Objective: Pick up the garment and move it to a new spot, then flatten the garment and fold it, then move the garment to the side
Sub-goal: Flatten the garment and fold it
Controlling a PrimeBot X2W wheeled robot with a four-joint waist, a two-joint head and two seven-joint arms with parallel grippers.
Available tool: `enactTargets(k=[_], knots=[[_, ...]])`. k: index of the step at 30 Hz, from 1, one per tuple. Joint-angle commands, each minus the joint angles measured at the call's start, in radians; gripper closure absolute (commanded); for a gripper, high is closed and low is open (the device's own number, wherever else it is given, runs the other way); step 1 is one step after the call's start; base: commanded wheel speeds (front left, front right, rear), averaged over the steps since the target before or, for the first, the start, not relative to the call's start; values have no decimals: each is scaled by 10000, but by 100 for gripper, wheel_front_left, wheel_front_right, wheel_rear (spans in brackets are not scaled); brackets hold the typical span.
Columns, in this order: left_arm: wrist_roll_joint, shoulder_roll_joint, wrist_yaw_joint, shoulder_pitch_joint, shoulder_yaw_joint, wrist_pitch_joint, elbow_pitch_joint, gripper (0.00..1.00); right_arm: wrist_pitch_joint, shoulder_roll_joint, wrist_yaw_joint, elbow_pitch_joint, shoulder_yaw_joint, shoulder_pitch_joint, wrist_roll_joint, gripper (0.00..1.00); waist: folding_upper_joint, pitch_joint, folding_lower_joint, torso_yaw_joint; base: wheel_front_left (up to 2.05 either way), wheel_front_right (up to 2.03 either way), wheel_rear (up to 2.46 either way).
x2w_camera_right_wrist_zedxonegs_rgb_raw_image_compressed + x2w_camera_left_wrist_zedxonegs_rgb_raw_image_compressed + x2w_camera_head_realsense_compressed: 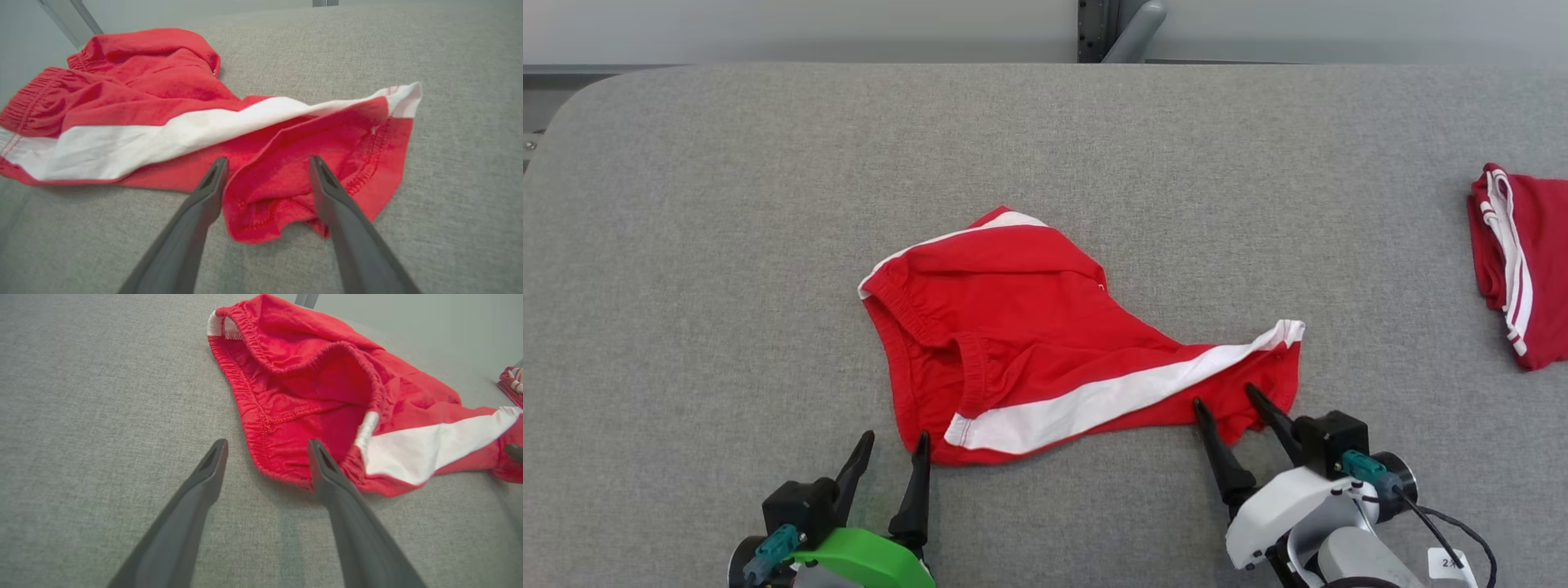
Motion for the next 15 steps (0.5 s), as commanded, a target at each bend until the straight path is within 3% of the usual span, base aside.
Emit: enactTargets(k=[1, 2, 3, 4, 15], knots=[[-45, 24, -24, -22, 2, 1, 16, 0, -18, 44, -18, 142, -116, -212, -78, 8, 0, 75, 0, 57, 0, 0, 0], [-53, 24, -24, -42, 12, 0, 4, 0, -19, 59, -16, 213, -148, -240, -100, 52, 0, 98, 0, 68, 0, 0, 0], [-53, 24, -24, -63, 26, 1, -13, 0, -18, 75, -16, 264, -186, -266, -126, 71, 0, 130, 0, 77, 0, 0, 0], [-38, 23, -24, -92, 34, 1, -36, 0, -18, 83, -16, 284, -226, -311, -161, 100, 0, 155, 0, 82, 0, 0, 0], [76, 24, -24, -31, 217, 2, -67, 0, -18, 117, -16, -610, -621, 491, 63, 100, 0, -38, 0, -287, 0, 0, 0]])
